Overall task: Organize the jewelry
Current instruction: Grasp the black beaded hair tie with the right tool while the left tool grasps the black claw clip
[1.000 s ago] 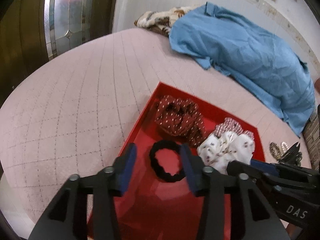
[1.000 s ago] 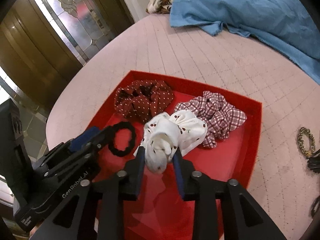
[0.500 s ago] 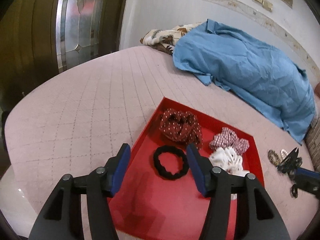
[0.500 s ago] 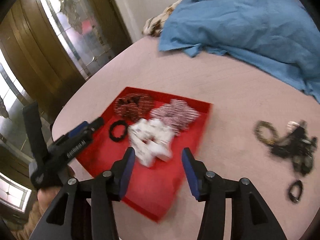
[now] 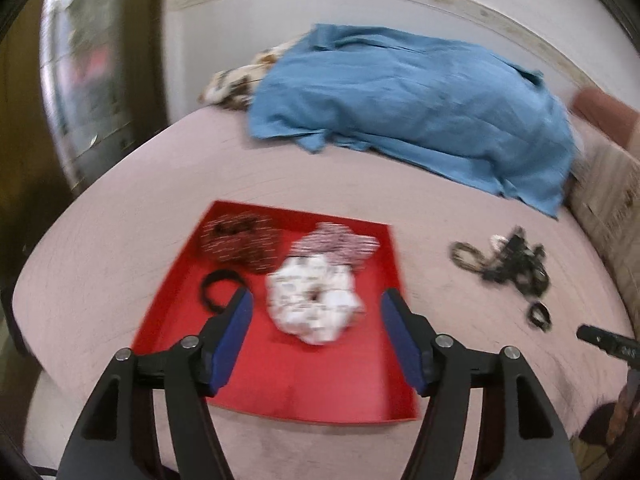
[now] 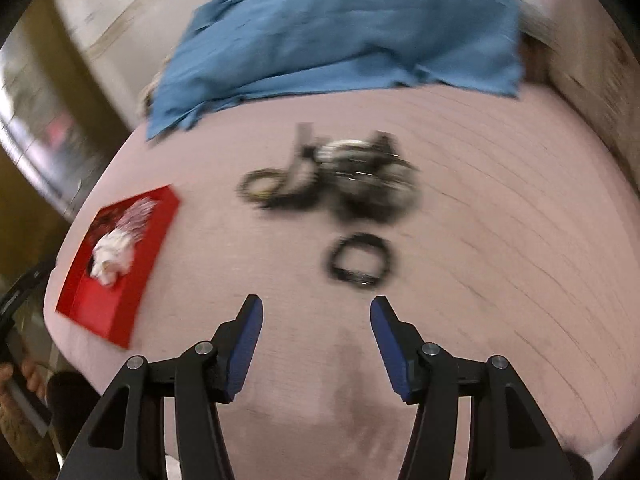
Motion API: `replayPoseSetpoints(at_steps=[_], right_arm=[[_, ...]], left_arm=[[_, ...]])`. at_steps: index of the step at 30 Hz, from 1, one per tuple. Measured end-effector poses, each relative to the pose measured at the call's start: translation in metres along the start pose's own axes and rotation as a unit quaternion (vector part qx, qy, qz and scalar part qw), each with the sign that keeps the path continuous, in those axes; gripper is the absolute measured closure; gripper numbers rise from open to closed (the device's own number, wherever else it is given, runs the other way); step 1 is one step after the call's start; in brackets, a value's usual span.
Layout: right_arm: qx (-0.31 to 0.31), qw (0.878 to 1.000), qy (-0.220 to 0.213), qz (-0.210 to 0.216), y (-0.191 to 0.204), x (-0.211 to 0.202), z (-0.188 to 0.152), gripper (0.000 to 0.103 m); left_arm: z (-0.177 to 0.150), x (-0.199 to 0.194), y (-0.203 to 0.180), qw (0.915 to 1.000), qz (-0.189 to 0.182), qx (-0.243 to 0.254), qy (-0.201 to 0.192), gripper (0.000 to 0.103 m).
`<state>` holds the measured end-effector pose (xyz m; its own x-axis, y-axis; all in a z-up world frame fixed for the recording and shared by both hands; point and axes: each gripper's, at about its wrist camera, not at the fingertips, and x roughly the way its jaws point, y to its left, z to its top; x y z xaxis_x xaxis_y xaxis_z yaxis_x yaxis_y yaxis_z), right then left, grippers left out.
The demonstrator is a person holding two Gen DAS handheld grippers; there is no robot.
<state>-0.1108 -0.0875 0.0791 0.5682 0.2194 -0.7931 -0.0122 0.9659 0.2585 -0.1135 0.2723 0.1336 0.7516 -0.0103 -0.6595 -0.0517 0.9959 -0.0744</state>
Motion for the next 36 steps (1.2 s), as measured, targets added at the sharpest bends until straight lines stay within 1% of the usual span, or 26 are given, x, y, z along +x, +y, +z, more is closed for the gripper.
replayPoseSetpoints(at_steps=[1, 4, 7, 9, 15, 21, 24, 25, 26, 27, 29, 31, 33, 36], right_arm=[[0.012, 1.000, -0.002, -0.002, -0.013, -0.002, -0.003, 0.043], [0.036, 0.999, -0.006, -0.004, -0.039, -0.001, -0.006, 0.043], [0.049, 0.999, -0.006, 0.000, -0.053, 0.006, -0.009, 0.043], [0.052, 0.999, -0.006, 0.005, -0.061, 0.010, -0.010, 0.043], [0.041, 0.999, -0.009, 0.012, -0.068, 0.029, -0.006, 0.043], [0.018, 1.000, -0.019, 0.014, -0.062, 0.049, 0.008, 0.043], [0.004, 1.000, -0.021, 0.014, -0.057, 0.060, 0.014, 0.043], [0.000, 1.000, -0.022, 0.012, -0.056, 0.062, 0.015, 0.043], [-0.008, 1.000, -0.023, 0.008, -0.053, 0.065, 0.017, 0.047], [-0.013, 1.000, -0.024, 0.006, -0.052, 0.068, 0.017, 0.050], [-0.022, 1.000, -0.022, 0.003, -0.050, 0.074, 0.019, 0.060], [-0.027, 0.999, -0.022, 0.000, -0.050, 0.078, 0.020, 0.064], [-0.031, 0.999, -0.025, 0.000, -0.050, 0.080, 0.022, 0.065], [-0.031, 0.999, -0.026, 0.004, -0.052, 0.081, 0.023, 0.065]], left_arm=[[0.000, 0.001, -0.015, 0.9999, -0.009, 0.014, 0.005, 0.036], [-0.001, 0.008, -0.044, 0.9987, -0.029, 0.033, 0.024, 0.036], [-0.005, 0.015, -0.071, 0.9968, -0.048, 0.045, 0.045, 0.036], [-0.007, 0.020, -0.084, 0.9956, -0.054, 0.054, 0.054, 0.036], [-0.001, 0.040, -0.128, 0.9920, -0.061, 0.088, 0.066, 0.036], [0.011, 0.078, -0.168, 0.9866, -0.080, 0.113, 0.087, 0.036], [0.014, 0.101, -0.187, 0.9823, -0.095, 0.125, 0.103, 0.036], [0.014, 0.110, -0.194, 0.9811, -0.097, 0.129, 0.106, 0.037], [0.015, 0.118, -0.200, 0.9801, -0.097, 0.134, 0.110, 0.038], [0.016, 0.124, -0.204, 0.9793, -0.097, 0.138, 0.113, 0.041], [0.017, 0.140, -0.215, 0.9765, -0.100, 0.146, 0.123, 0.046], [0.019, 0.153, -0.225, 0.9746, -0.104, 0.151, 0.129, 0.046], [0.020, 0.162, -0.233, 0.9731, -0.106, 0.157, 0.131, 0.046], [0.021, 0.174, -0.249, 0.9687, -0.111, 0.179, 0.132, 0.046]])
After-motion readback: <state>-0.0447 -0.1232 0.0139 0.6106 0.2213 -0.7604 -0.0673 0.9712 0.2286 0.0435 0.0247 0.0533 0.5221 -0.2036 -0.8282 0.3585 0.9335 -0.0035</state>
